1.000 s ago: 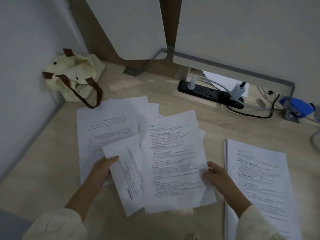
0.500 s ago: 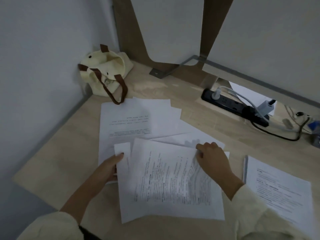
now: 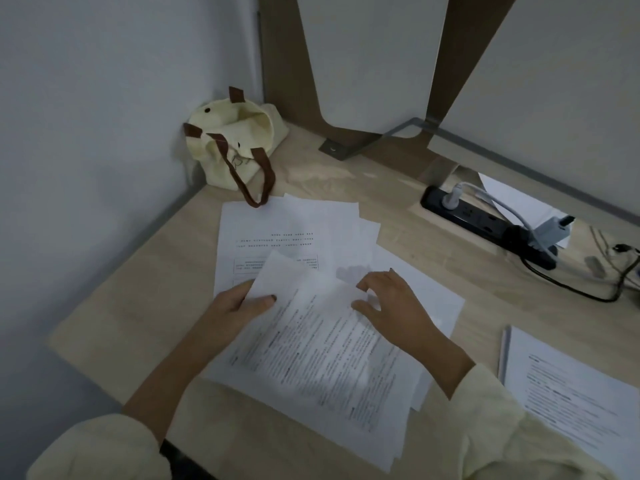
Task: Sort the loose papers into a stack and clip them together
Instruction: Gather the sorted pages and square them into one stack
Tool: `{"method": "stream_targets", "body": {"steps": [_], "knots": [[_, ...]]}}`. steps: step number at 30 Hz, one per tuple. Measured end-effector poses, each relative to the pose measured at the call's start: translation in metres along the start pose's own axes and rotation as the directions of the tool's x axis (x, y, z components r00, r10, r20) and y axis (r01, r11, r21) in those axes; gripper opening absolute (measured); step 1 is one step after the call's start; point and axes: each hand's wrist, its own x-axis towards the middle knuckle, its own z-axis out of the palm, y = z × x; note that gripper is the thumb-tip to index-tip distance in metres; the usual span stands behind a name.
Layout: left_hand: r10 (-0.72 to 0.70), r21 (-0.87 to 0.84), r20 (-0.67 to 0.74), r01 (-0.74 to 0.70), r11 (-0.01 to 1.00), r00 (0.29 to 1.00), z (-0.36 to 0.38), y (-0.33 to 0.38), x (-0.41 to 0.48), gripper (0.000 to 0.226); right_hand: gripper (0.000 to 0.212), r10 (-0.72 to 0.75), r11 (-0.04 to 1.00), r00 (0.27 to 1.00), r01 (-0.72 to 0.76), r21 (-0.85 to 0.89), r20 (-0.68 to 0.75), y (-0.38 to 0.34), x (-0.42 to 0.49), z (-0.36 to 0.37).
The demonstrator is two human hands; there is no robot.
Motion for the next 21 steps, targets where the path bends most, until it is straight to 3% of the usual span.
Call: {"method": "stream_targets", "body": {"steps": [3, 5, 7, 9, 13, 18, 21], "knots": [[0.076, 0.103, -0.230, -0.053, 0.993, 0.970, -0.001, 0.001, 0.005, 0.012, 0.011, 0.116, 0.976, 0.993, -0.118, 0.181, 0.017, -0.008, -0.007, -0.020], [0.091, 0.071, -0.375, -0.069, 0.995, 0.922, -0.004, -0.006, 0.008, 0.026, 0.016, 0.187, 0.932, 0.982, -0.171, 0.321, -0.022, -0.010, -0.012, -0.032], [0.012, -0.065, -0.444, -0.046, 0.997, 0.896, -0.005, -0.016, 0.014, 0.050, 0.016, 0.240, 0.846, 0.971, -0.202, 0.493, -0.015, -0.014, -0.017, -0.039], [-0.129, -0.228, -0.377, 0.043, 0.973, 0.917, -0.001, -0.021, 0.013, 0.072, 0.015, 0.295, 0.713, 0.954, -0.249, 0.655, 0.042, -0.018, -0.022, -0.040], [-0.167, -0.471, -0.071, 0.114, 0.875, 0.983, 0.009, -0.035, 0.009, 0.115, 0.025, 0.352, 0.422, 0.919, -0.324, 0.847, 0.176, -0.032, -0.028, -0.026], [-0.257, -0.374, -0.050, 0.221, 0.901, 0.965, 0.013, -0.049, -0.001, 0.095, 0.030, 0.247, 0.197, 0.919, -0.357, 0.913, 0.306, -0.045, -0.031, -0.006], [-0.297, -0.411, 0.010, 0.275, 0.869, 0.955, 0.010, -0.051, -0.007, 0.063, 0.032, 0.114, 0.090, 0.933, -0.351, 0.932, 0.341, -0.055, -0.028, -0.007]]}}
